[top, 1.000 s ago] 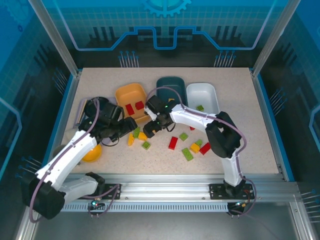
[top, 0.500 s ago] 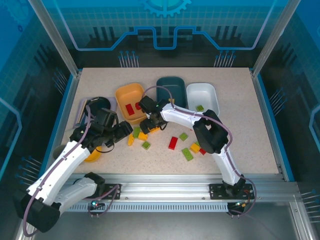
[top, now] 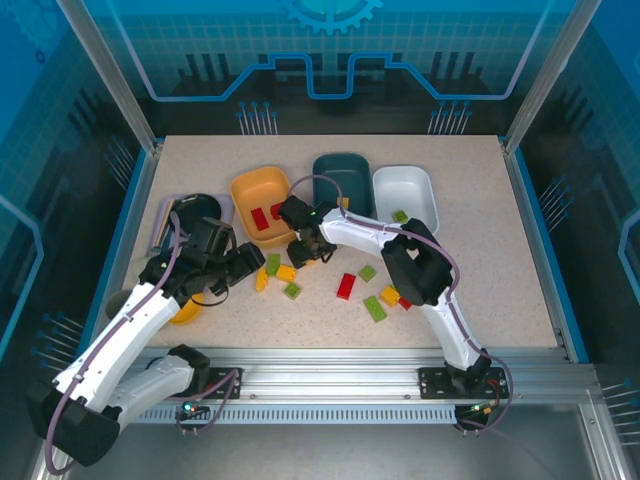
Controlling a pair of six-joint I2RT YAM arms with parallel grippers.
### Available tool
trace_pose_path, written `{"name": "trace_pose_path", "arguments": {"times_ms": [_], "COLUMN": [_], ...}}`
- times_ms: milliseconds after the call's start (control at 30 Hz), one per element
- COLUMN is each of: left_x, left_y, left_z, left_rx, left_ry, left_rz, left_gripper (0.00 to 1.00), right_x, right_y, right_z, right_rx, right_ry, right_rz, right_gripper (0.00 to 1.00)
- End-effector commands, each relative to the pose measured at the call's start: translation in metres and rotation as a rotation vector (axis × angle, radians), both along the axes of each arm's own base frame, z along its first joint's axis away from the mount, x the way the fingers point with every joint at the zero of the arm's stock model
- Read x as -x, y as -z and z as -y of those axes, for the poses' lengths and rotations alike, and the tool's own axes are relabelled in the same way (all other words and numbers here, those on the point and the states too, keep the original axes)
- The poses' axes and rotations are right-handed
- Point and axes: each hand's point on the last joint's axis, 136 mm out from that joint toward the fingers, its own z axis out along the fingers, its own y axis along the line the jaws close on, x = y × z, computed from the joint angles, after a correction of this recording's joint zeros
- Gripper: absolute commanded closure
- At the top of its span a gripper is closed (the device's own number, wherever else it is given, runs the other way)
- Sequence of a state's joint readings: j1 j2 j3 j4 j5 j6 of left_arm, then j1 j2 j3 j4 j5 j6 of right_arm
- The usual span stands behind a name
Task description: Sort the legos into containers by color
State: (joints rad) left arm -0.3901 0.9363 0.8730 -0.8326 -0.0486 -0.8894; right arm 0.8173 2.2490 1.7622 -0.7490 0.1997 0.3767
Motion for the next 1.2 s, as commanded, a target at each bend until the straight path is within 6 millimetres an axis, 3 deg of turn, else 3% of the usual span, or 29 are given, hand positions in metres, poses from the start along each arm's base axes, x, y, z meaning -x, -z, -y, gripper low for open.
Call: {"name": "trace_pose_path", "arguments": {"times_ms": [0, 67, 200, 333, 400, 500, 767, 867, 1033, 1167], "left_x": [-0.001, -0.003, -0.009, -0.023, -0.031, -0.044, -0.067, -0.068, -0.070, -0.070], "left_y": [0.005, 0.004, 0.001, -0.009, -0.013, -0.017, -0.024, -0.023, -0.024, -0.023], "left_z": [0.000, 0.001, 0.007, 0.025, 0.031, 0.039, 0.053, 0.057, 0.061, 0.064], "left_rx": [-0.004, -0.003, 0.016, 0.056, 0.060, 0.062, 0.062, 0.068, 0.071, 0.067], "left_ry": [-0.010, -0.011, 0.009, 0.065, 0.078, 0.091, 0.121, 0.129, 0.149, 0.173], "left_rz": [-0.012, -0.011, 0.004, 0.047, 0.060, 0.074, 0.089, 0.086, 0.084, 0.069], "left_gripper": [0.21, 0.21, 0.21, 0.22, 0.21, 0.22, 0.22, 0.22, 0.22, 0.22], "right_x": [0.005, 0.003, 0.000, -0.009, -0.021, -0.049, -0.143, -0.170, -0.189, -0.193], "right_y": [0.010, 0.001, -0.040, -0.091, -0.101, -0.099, -0.093, -0.071, -0.044, -0.064], "right_z": [0.015, 0.016, 0.024, 0.049, 0.064, 0.078, 0.091, 0.094, 0.092, 0.078], "right_rx": [0.042, 0.032, -0.015, -0.080, -0.104, -0.122, -0.181, -0.196, -0.239, -0.302], "right_ry": [0.022, 0.024, 0.042, 0.123, 0.181, 0.255, 0.407, 0.447, 0.474, 0.428], "right_rz": [-0.036, -0.017, 0.043, 0.119, 0.128, 0.112, 0.107, 0.077, 0.010, 0.043], "right_gripper": [0.37, 0.41, 0.46, 0.46, 0.46, 0.46, 0.46, 0.45, 0.41, 0.27]}}
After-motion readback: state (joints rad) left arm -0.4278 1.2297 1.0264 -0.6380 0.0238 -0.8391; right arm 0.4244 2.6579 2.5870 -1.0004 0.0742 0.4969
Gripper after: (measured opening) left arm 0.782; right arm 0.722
